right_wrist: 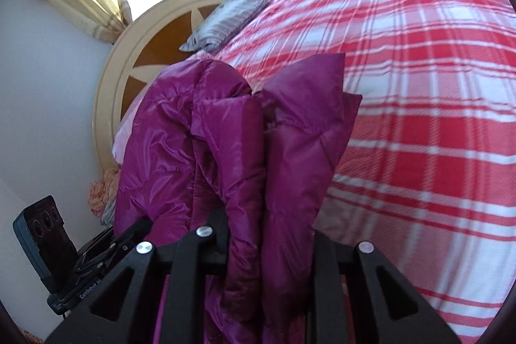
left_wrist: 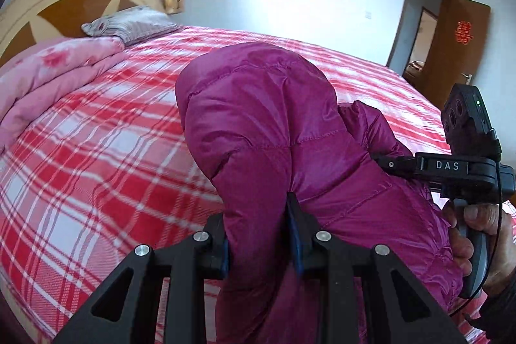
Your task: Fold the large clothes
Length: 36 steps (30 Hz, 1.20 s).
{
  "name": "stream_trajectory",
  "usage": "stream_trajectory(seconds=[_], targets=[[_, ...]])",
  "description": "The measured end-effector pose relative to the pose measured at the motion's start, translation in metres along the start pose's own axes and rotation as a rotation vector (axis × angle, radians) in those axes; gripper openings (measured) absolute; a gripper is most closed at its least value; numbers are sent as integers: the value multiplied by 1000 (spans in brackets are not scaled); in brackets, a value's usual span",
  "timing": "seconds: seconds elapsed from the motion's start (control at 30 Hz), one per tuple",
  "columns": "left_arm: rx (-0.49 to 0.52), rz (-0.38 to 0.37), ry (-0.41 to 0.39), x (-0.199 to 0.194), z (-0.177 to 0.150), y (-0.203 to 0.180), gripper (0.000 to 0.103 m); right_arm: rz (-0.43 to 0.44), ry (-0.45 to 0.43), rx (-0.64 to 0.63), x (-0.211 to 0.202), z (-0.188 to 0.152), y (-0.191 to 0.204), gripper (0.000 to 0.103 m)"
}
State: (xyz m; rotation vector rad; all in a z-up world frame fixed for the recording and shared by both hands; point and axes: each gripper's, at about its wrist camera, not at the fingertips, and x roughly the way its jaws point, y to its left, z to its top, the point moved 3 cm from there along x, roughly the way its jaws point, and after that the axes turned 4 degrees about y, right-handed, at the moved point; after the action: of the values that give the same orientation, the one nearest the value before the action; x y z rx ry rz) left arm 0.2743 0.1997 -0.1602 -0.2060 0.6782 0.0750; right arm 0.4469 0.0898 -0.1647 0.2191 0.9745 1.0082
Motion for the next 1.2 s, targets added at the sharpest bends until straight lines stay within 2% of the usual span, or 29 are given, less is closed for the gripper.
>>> stream_trajectory(seconds=[0.13,0.23,0.4,0.6,0.7,0.87,1.0,1.07,1.2], targets=[[-29,-1,19,6,-10,13,31,-4,34,7,22,0,-2,22],[-41,11,27,10,-16,19,39,-2,43,19,26,-1,-5,23],[-67,15,28,15,-22,27,44,-24,66,18,35,2,-3,23],[-81,24,10,16,-28,34,54,-51,87,2,44,-1,-1,26],[-87,23,2,16,-29,36,58,-53,86,8,47,-5,-2,27],[-108,18,-8,20,-33,43,71,-56,86,13,46,-10,-7,29],[-134,6,-19,22,-37,49,75,-72,95,14,49,-11,-8,33],[-141,18,-34,23,-40,51,83,-83,95,11,50,-13,-9,34],[-173,-7,-37,25,-42,56,86,-112,76,-6,50,-17,-6,36]])
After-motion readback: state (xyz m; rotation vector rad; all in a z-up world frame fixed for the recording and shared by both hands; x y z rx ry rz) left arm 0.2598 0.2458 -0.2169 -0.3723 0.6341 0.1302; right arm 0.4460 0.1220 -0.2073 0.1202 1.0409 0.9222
